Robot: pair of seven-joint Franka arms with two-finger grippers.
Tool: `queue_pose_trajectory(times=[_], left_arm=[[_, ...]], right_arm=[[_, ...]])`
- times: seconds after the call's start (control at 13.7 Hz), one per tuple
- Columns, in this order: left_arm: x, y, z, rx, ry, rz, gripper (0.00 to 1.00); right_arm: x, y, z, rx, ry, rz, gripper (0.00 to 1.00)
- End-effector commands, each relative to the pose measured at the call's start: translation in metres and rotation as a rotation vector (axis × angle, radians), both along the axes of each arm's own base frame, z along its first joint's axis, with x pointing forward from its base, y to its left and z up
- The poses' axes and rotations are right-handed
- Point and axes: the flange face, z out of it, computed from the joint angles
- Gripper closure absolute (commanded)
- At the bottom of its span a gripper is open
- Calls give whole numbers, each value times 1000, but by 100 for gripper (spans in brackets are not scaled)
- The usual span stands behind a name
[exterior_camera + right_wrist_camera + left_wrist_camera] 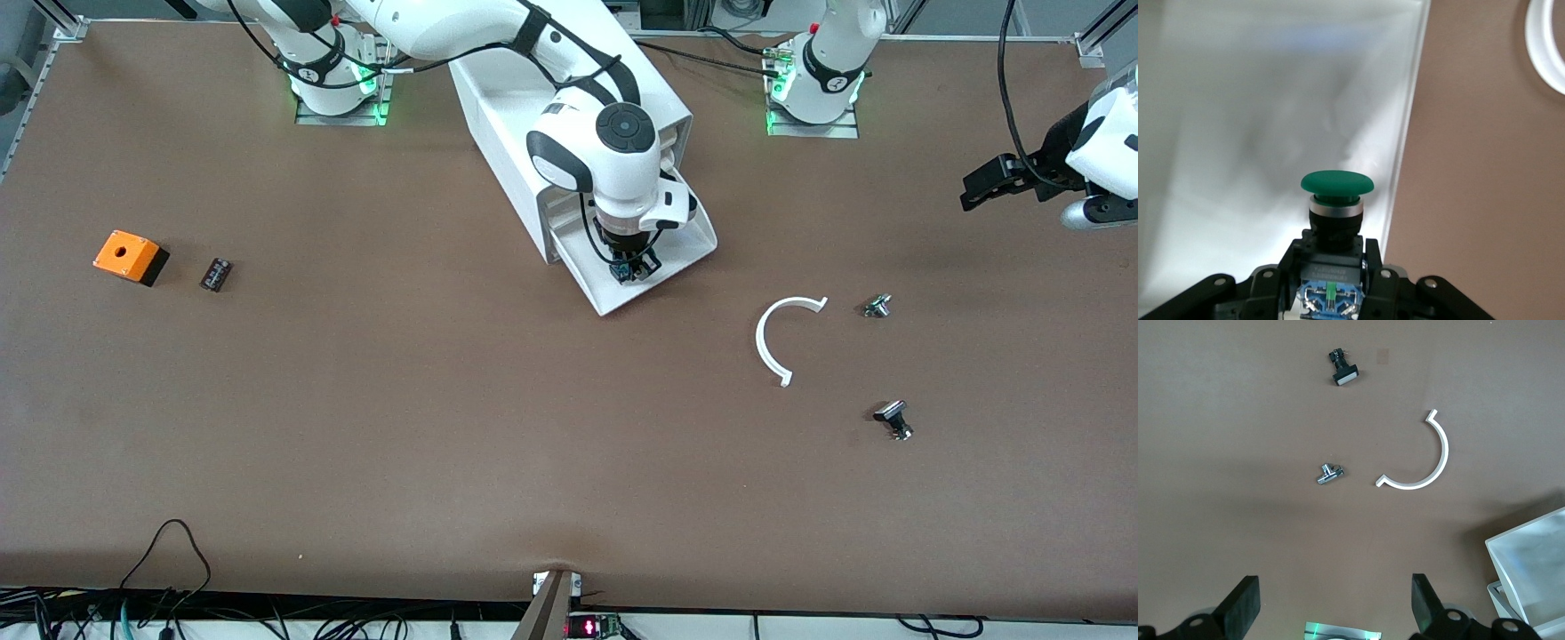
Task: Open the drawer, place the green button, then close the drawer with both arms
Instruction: 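Lower the green button into the open drawer with the right gripper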
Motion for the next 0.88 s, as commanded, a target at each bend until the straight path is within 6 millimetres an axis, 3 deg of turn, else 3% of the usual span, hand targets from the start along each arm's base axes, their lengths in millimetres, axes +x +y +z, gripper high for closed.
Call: queue_pose_trajectory(times=[0.0,0.15,0.36,0.51,0.66,0.8], left_arm=[[0,6,5,28,8,20,0],[0,15,5,27,8,34,0],[-1,22,6,26,7,35,0],[-2,25,6,26,9,42,0],[-2,25,6,26,9,42,0],[-1,24,5,26,13,43,0]], right_arm=[[-6,5,-16,-23,-9,18,100],[-7,5,-17,-22,-5,-5,97],[-12,9,-17,-17,-2,-53,72],[-16,12,-17,-18,0,-71,44],[-18,13,-11,-15,-4,-68,0],[-17,14,-6,-12,-8,-70,0]])
